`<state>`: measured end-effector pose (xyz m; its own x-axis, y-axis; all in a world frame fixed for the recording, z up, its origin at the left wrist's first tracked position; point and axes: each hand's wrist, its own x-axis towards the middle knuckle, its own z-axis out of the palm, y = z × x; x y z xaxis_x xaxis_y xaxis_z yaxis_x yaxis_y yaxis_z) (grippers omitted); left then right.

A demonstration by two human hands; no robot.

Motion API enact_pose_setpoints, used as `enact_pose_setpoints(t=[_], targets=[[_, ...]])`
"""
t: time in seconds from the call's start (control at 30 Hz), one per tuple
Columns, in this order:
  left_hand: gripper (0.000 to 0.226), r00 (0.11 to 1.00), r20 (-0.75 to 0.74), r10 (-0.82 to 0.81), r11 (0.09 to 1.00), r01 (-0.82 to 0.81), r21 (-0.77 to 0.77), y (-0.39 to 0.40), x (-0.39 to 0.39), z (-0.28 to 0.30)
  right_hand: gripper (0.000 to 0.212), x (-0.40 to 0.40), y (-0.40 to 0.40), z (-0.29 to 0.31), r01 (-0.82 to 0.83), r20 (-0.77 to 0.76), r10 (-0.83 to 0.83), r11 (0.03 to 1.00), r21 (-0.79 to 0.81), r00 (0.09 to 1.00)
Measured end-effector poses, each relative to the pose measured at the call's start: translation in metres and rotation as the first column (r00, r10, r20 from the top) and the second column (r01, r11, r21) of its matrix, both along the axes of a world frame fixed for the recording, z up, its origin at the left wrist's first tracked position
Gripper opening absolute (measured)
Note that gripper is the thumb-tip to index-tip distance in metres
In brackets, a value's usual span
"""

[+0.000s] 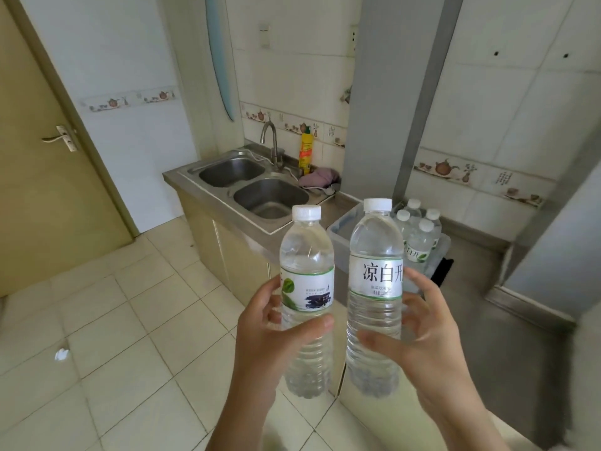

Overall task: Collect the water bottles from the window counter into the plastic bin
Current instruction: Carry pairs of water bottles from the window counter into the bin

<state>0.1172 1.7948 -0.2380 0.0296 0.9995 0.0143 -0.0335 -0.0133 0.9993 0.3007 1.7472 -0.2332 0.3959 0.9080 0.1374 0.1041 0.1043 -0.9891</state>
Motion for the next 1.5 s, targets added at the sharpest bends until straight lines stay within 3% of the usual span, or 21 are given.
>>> enact_pose_setpoints(t=[0.37, 0.7, 0.9, 1.17, 1.3, 1.5], targets=[[0.067, 0.975, 0.014, -0.224, 0.975, 0.224, -0.007, 0.195, 0.031, 0.012, 0.097, 0.013, 0.153, 0.001, 0.199, 0.0, -0.199, 0.979, -0.034, 0.98], [0.068, 0.948, -0.05, -0.315, 0.948, 0.317, 0.025, 0.314, 0.111, -0.005, 0.097, 0.08, 0.265, -0.008, 0.254, 0.093, -0.251, 0.967, -0.018, 0.964], [0.085, 0.939, -0.119, -0.324, 0.941, 0.332, 0.057, 0.381, 0.165, -0.02, 0.082, 0.132, 0.331, -0.01, 0.342, 0.143, -0.337, 0.94, -0.007, 0.931], [0.088, 0.891, -0.17, -0.421, 0.904, 0.428, 0.003, 0.443, 0.216, -0.054, 0.08, 0.17, 0.389, -0.028, 0.407, 0.262, -0.371, 0.908, -0.098, 0.891], [0.077, 0.852, -0.2, -0.484, 0.869, 0.494, -0.001, 0.463, 0.238, -0.075, 0.08, 0.185, 0.405, -0.04, 0.494, 0.319, -0.431, 0.857, -0.149, 0.844], [0.077, 0.777, -0.246, -0.58, 0.805, 0.593, -0.025, 0.477, 0.264, -0.103, 0.067, 0.197, 0.415, -0.059, 0.643, 0.554, -0.433, 0.718, -0.266, 0.712]])
